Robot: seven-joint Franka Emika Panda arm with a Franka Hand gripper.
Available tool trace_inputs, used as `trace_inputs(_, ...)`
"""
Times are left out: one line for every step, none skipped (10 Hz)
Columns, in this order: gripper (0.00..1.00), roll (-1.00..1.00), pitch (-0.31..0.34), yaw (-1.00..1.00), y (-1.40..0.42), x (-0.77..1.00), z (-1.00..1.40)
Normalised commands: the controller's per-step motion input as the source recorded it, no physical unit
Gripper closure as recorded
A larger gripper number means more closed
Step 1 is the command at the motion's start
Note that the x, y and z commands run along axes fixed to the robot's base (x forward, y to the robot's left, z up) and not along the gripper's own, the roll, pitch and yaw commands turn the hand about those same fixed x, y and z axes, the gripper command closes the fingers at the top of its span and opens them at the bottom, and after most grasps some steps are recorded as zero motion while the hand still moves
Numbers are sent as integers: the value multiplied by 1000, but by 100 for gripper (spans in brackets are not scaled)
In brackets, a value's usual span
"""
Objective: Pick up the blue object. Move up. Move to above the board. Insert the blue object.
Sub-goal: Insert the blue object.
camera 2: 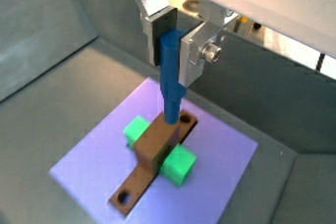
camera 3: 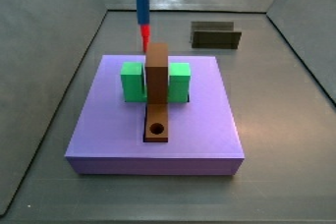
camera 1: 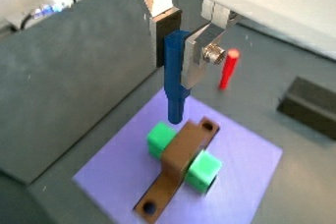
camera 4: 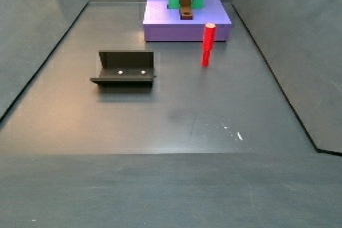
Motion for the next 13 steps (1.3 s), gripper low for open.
trace_inputs(100, -70, -194, -63, -494, 211, -677)
trace_inputs(100, -54, -96, -74, -326, 103, -651)
trace_inputs(100, -3, 0, -37, -560, 294, -494)
trace_inputs(100, 39, 41, -94, -614, 391, -474)
trace_inputs(100, 164, 176, -103, -371, 357, -357)
trace_inputs(100, 299, 279, -100, -209, 183, -31)
trace_inputs(100, 396, 329, -40, -251, 283, -49)
trace_inputs(100, 253, 323, -186, -111, 414, -294)
trace_inputs(100, 160, 251, -266, -77, 306, -369)
trace_inputs(100, 90, 183, -214, -26, 237, -420)
trace_inputs(100, 53, 219, -220, -11, 186, -414)
trace_inputs(100, 21, 291, -209, -31, 126, -129)
trace_inputs(100, 0, 264, -191, -6, 37, -29)
